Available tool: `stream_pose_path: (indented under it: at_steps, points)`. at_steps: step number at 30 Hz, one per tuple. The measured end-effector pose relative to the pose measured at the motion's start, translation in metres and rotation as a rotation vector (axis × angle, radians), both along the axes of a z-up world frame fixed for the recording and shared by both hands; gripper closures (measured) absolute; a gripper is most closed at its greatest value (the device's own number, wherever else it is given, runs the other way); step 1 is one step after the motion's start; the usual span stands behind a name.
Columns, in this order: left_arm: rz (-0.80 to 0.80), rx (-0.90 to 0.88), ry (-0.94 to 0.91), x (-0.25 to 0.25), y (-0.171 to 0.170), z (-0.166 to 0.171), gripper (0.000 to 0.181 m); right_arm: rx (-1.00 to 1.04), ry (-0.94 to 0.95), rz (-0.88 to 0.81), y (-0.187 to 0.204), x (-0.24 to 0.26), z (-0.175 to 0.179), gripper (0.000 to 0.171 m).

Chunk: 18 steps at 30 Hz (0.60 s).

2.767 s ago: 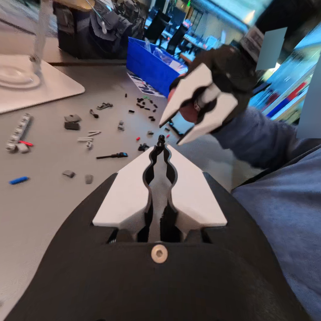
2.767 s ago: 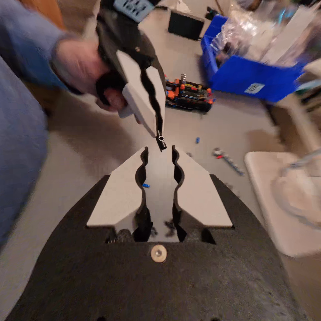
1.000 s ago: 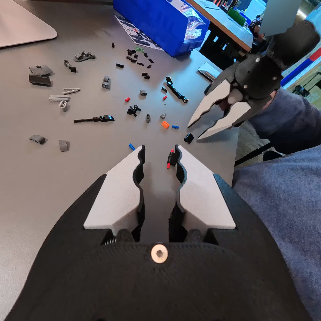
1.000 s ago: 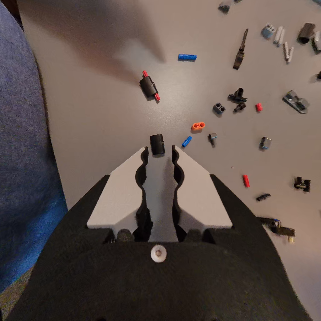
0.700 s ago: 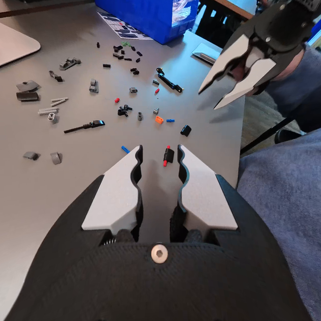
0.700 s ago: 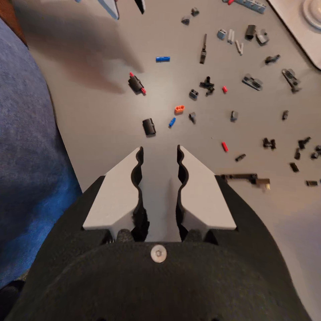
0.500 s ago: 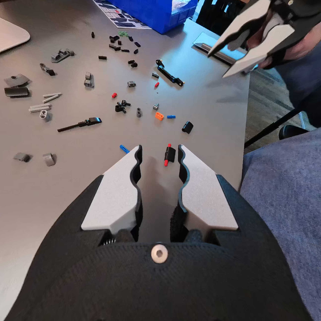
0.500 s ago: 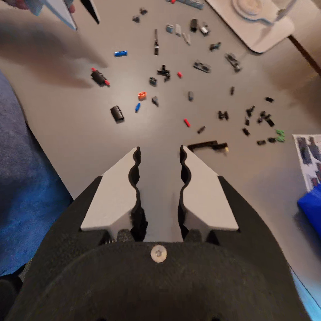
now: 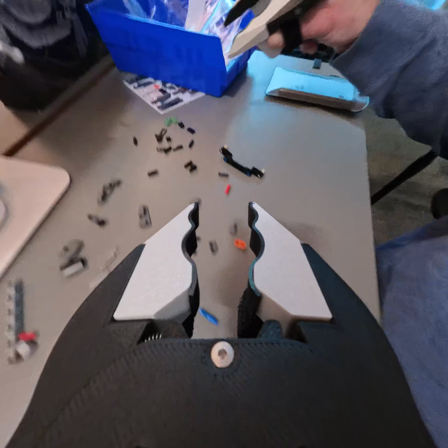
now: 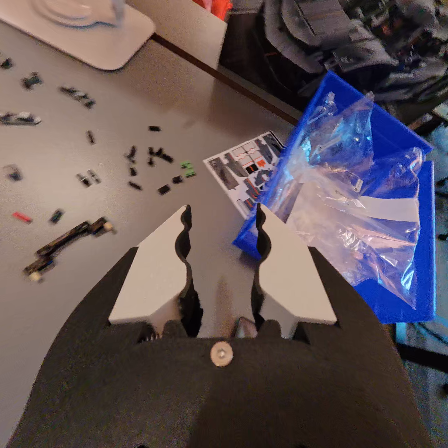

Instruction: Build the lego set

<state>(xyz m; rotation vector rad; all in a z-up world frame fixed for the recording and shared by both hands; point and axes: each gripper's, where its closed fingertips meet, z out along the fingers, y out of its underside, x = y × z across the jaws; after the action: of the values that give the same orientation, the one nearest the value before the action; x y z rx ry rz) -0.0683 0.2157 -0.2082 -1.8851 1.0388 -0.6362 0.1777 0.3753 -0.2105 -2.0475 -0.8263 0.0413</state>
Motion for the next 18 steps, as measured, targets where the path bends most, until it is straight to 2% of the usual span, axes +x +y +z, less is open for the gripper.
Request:
stream_pose_path:
  at_steps: [4, 7, 9, 14, 18]
  points:
    - [-0.080, 0.097, 0.046, 0.058, 0.064, 0.023, 0.143, -0.061, -0.001, -0.093, 0.047, 0.020, -0.026, 0.125]
    - [-0.155, 0.055, 0.012, 0.115, 0.116, 0.027, 0.142, -0.088, 0.011, -0.105, 0.060, 0.019, -0.044, 0.141]
    - [-0.202, 0.047, 0.092, 0.151, 0.152, 0.011, 0.143, -0.074, 0.010, -0.109, 0.064, 0.018, -0.048, 0.154]
    - [-0.238, 0.071, 0.283, 0.220, 0.238, -0.043, 0.165, -0.049, 0.047, -0.128, 0.068, 0.022, -0.046, 0.158]
    - [-0.285, 0.021, 0.410, 0.239, 0.266, -0.084, 0.178, -0.034, 0.044, -0.148, 0.069, 0.031, -0.045, 0.163]
